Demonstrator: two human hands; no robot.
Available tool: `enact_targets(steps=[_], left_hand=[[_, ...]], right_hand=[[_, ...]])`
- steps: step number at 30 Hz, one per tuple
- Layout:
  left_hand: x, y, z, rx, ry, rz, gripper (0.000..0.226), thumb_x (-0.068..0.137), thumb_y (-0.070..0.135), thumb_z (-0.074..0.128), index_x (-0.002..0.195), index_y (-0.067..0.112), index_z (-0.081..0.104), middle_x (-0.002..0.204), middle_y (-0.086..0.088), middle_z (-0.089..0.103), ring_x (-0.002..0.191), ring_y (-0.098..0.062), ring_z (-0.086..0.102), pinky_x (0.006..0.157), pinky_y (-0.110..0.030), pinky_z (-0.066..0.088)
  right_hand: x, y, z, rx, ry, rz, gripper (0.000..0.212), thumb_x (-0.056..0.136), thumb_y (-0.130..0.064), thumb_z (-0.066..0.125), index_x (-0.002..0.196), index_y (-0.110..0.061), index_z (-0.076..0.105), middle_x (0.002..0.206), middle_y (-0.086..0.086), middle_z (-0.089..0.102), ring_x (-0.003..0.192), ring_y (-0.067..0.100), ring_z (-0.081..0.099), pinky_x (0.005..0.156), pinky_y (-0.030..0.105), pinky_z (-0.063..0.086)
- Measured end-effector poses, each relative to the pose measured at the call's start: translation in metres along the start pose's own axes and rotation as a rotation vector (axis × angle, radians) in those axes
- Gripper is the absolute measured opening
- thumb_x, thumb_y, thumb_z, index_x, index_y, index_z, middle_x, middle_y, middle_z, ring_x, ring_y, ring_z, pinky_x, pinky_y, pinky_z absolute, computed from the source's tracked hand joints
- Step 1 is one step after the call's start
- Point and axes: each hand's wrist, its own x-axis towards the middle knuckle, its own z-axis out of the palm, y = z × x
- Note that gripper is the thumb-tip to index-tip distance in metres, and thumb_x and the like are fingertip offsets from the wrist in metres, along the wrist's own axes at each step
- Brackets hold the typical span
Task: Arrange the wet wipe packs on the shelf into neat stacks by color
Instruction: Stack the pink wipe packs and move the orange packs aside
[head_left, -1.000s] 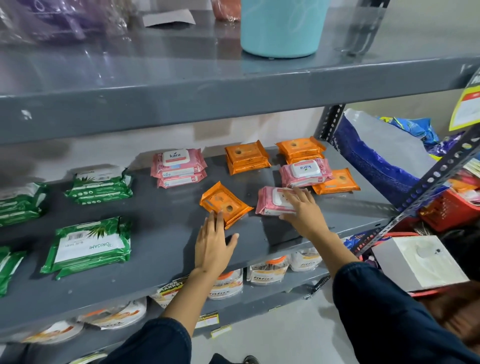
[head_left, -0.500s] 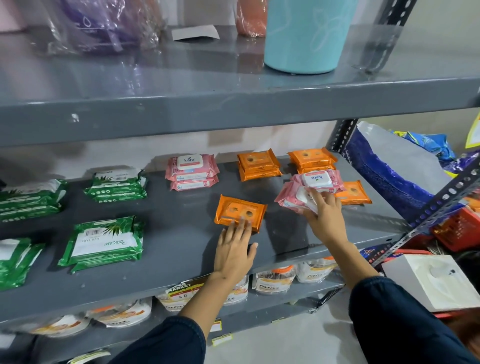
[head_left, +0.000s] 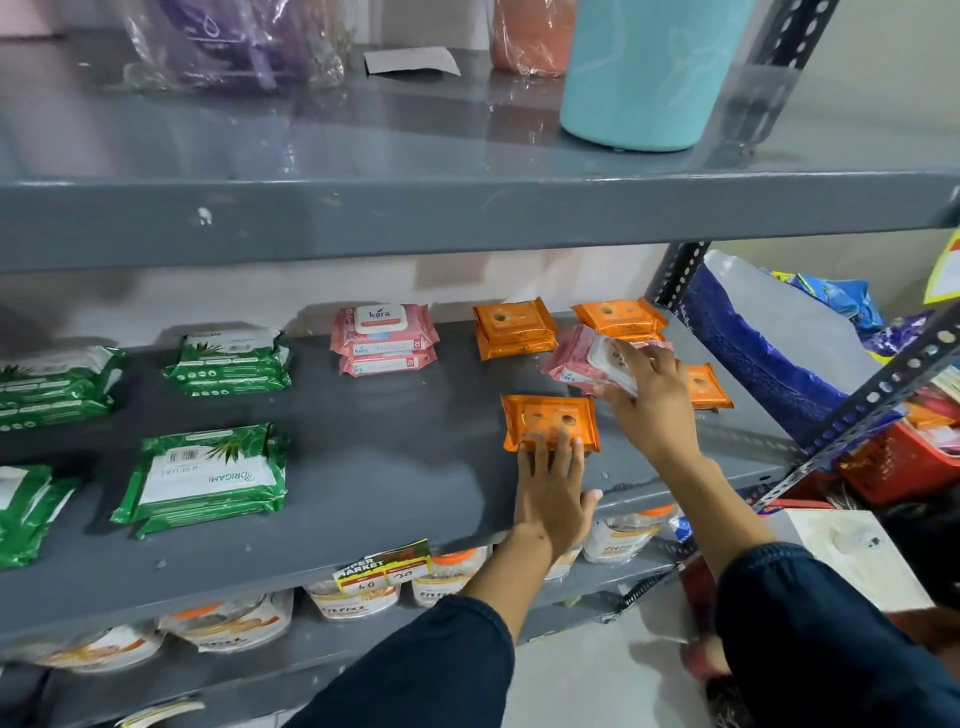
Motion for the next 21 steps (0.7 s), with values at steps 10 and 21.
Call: enact_targets(steps=[10,21], left_hand=[[-0.07,-0.076,-0.021,-0.035,0.379,-0.253,0.061,0.093,0.043,0.025,0.13,0.001,0.049,0.138,-0.019,0.047,0.129,-0.036,0.041,0.109,-0.051,0.026],[-0.134,-0.149,-0.019,-0.019,0.286,-0.545,0.064,0.091,0.043,0.026,0.126,-0.004,0.052,0.13,-0.023,0.055,0.123,-0.039,0.048,0.101,-0.052,0.037]], right_hand=[[-0.005,-0.024,0.02,0.064,-0.1,-0.037,0.054,0.087,-0.025,0.065,0.138,-0.019,0.047,0.136,0.018,0.046,0.125,0.038,0.038,0.099,0.046,0.042],[-0.03,-0.137,0.099,0.096,-0.446,-0.372,0.057,0.088,-0.027,0.063,0.142,-0.023,0.042,0.135,0.012,0.044,0.123,0.033,0.037,0.106,0.042,0.04]])
